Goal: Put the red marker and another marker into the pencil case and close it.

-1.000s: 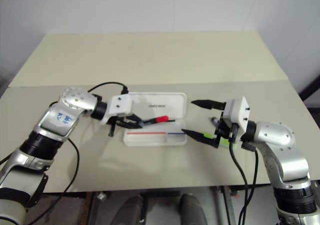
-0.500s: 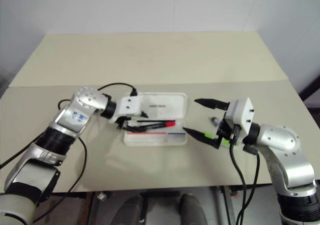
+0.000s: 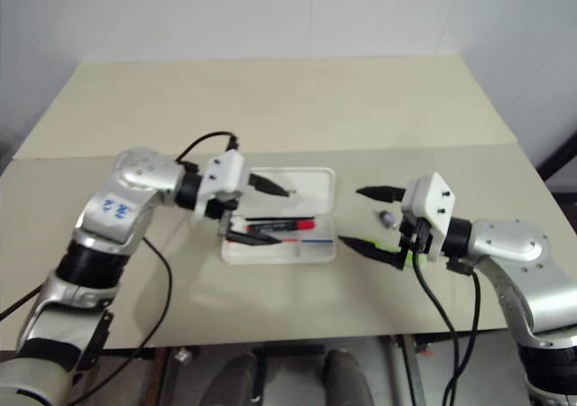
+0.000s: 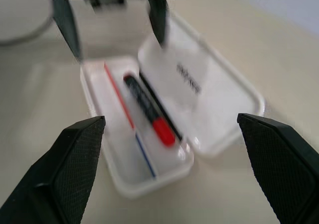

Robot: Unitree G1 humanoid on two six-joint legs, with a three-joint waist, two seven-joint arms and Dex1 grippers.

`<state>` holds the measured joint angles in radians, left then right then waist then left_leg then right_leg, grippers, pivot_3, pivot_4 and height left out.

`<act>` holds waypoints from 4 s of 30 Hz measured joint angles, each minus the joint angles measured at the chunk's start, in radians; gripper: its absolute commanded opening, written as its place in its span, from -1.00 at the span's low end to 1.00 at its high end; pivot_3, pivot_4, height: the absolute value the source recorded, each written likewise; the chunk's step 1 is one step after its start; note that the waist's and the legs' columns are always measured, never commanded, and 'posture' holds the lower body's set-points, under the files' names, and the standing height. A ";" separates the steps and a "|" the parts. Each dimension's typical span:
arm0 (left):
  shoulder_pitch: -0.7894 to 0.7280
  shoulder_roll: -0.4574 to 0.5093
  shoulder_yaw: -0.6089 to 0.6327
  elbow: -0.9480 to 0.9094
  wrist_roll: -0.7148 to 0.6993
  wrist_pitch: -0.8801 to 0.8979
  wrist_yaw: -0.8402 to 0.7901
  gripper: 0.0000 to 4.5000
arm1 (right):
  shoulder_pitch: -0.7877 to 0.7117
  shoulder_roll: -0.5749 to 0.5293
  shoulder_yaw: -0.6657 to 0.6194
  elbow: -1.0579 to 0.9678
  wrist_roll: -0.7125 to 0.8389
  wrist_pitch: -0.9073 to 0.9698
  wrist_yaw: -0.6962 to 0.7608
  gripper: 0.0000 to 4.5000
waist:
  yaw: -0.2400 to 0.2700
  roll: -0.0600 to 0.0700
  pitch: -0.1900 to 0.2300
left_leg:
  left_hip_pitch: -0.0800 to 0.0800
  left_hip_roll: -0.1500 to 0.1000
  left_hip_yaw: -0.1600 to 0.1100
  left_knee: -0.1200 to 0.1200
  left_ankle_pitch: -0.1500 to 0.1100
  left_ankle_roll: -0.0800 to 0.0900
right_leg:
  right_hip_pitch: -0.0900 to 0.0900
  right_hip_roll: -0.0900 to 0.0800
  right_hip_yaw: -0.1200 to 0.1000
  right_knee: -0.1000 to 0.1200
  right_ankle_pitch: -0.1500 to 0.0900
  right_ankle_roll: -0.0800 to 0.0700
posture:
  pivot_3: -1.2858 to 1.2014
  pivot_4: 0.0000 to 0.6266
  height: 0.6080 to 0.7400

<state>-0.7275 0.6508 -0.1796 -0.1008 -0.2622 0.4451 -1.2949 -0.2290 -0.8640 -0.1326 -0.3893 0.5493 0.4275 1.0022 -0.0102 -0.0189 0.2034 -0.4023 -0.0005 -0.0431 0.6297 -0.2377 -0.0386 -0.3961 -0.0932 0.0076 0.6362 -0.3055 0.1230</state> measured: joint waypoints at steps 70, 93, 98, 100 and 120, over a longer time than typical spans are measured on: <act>0.549 0.335 0.505 0.045 -0.204 -0.333 -0.051 1.00 | -0.619 0.447 0.672 0.305 -0.392 0.179 0.156 -0.52 | -0.019 0.002 0.001 | -0.002 0.002 0.004 -0.003 -0.002 0.003 | -0.003 -0.002 -0.001 -0.008 0.004 -0.002 | 0.03 -0.52 1.00; 0.545 0.339 0.525 -0.001 -0.206 -0.312 -0.022 1.00 | -0.648 0.516 0.684 0.507 -0.500 0.032 0.170 0.72 | -0.020 0.002 0.002 | -0.003 0.002 0.005 -0.006 -0.002 0.003 | -0.005 -0.002 -0.001 -0.008 0.003 -0.002 | 0.03 -0.52 1.00; 0.538 0.339 0.521 0.006 -0.205 -0.316 -0.022 1.00 | -0.685 0.515 0.617 0.485 -0.459 0.062 0.185 0.99 | -0.019 0.002 0.002 | -0.003 0.002 0.005 -0.006 -0.002 0.003 | -0.005 -0.002 -0.001 -0.008 0.003 -0.002 | 0.03 -0.52 1.00; 0.528 0.339 0.513 0.018 -0.205 -0.318 -0.022 1.00 | -0.693 0.514 0.584 0.459 -0.426 0.098 0.189 0.99 | -0.019 0.002 0.001 | -0.003 0.002 0.005 -0.006 -0.002 0.003 | -0.005 -0.002 -0.001 -0.008 0.003 -0.002 | 0.03 -0.52 1.00; 0.330 0.246 0.326 0.155 -0.184 -0.388 -0.044 1.00 | -0.520 0.072 0.278 0.206 -0.311 0.691 -0.092 0.99 | -0.019 0.002 0.001 | -0.003 0.001 0.008 -0.007 -0.002 0.003 | -0.006 -0.002 0.000 -0.009 0.003 -0.002 | 0.03 -0.52 1.00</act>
<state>-0.3975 0.8967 0.1460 0.0546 -0.4457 0.0571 -1.3390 -0.7490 -0.7916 0.1449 -0.1837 0.2387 1.1185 0.9098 -0.0294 -0.0167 0.2048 -0.4054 0.0007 -0.0355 0.6222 -0.2394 -0.0359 -0.4024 -0.0954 0.0079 0.6268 -0.3022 0.1208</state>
